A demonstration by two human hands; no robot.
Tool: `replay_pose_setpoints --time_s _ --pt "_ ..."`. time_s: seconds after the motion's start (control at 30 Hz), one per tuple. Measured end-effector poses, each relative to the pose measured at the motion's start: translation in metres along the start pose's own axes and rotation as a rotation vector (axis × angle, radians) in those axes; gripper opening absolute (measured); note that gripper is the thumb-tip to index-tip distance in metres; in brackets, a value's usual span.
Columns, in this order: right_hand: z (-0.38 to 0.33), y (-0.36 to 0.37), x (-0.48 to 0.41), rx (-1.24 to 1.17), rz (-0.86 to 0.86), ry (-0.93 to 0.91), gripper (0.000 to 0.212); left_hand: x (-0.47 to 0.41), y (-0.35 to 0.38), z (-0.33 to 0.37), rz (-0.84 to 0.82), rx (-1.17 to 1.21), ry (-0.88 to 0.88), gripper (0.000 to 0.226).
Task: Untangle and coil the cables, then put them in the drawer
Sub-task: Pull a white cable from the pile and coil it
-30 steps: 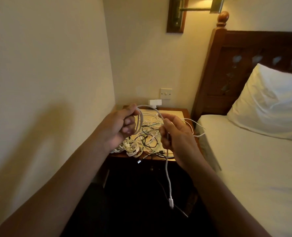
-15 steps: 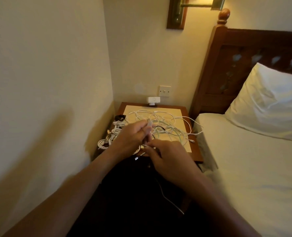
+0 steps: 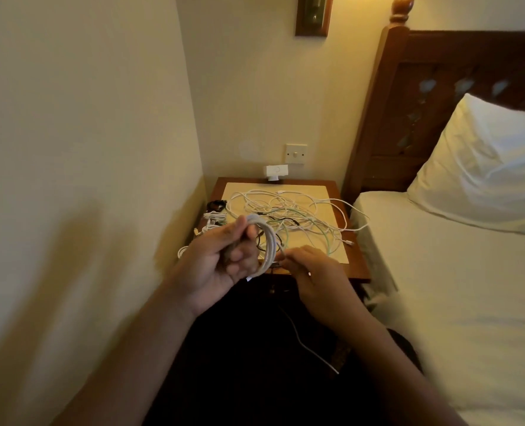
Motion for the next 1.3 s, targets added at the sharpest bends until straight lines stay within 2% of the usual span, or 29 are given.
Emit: replay_pose_setpoints --time_s 0.07,0.13,0.23,0.3,0.4,0.47,0.53,0.6,0.67,0.77,0.87,0.97,1.1,1.17,1.23,1.3 --pt "0.009 0.009 0.008 -0.101 0.114 0.056 0.021 -0.001 0.005 -0.014 0.046 0.092 -0.012 0.034" --pt "0.016 0.017 0.021 -0.351 0.211 0.171 0.021 -0.001 0.011 -0.032 0.075 0.165 -0.029 0.033" --pt "0.019 0.026 0.04 -0.699 0.323 0.276 0.018 -0.001 0.012 -0.06 0.157 0.183 -0.05 0.029" --pt "0.018 0.026 0.05 -0.801 0.361 0.306 0.017 0.0 0.011 -0.074 0.194 0.178 -0.068 0.029" --pt "0.021 0.023 0.06 -0.76 0.367 0.333 0.016 0.004 0.006 -0.087 0.258 0.126 -0.1 0.03" --pt "0.023 0.023 0.064 -0.714 0.379 0.366 0.015 0.008 0.003 -0.092 0.359 0.036 -0.112 0.03" --pt "0.025 0.028 0.069 -0.689 0.374 0.417 0.015 0.014 -0.004 -0.098 0.529 -0.17 -0.104 0.032" --pt "0.025 0.034 0.071 -0.702 0.356 0.474 0.016 0.019 -0.008 -0.104 0.622 -0.333 -0.092 0.036" --pt "0.028 0.041 0.071 -0.761 0.299 0.529 0.018 0.023 -0.008 -0.111 0.603 -0.321 -0.118 0.037" --pt "0.031 0.053 0.07 -0.865 0.087 0.612 0.019 0.028 -0.008 -0.116 0.586 -0.358 -0.122 0.035" --pt "0.028 0.063 0.072 -0.926 -0.045 0.602 0.027 0.031 -0.014 -0.121 0.621 -0.384 -0.097 0.032" --pt "0.024 0.07 0.074 -0.981 -0.086 0.582 0.034 0.034 -0.017 -0.125 0.636 -0.41 -0.097 0.03" --pt "0.031 0.072 0.079 -1.121 -0.022 0.606 0.051 0.037 -0.014 -0.128 0.624 -0.443 -0.077 0.029" --pt "0.031 0.071 0.081 -1.169 -0.037 0.584 0.052 0.037 -0.014 -0.129 0.626 -0.478 -0.061 0.029" --pt "0.03 0.07 0.082 -1.065 -0.067 0.549 0.042 0.036 -0.014 -0.128 0.617 -0.509 -0.046 0.028" --pt "0.026 0.067 0.079 -0.832 -0.055 0.486 0.027 0.036 -0.013 -0.128 0.613 -0.548 -0.048 0.028"
Point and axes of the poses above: each hand's wrist, its own x-axis away from the middle knuckle, its own y-axis out of the palm, z = x × y, the point moved 5 cm from there along -x, towards the middle knuckle, and after that the axes turned 4 degrees about -y, right-handed, at the moved point
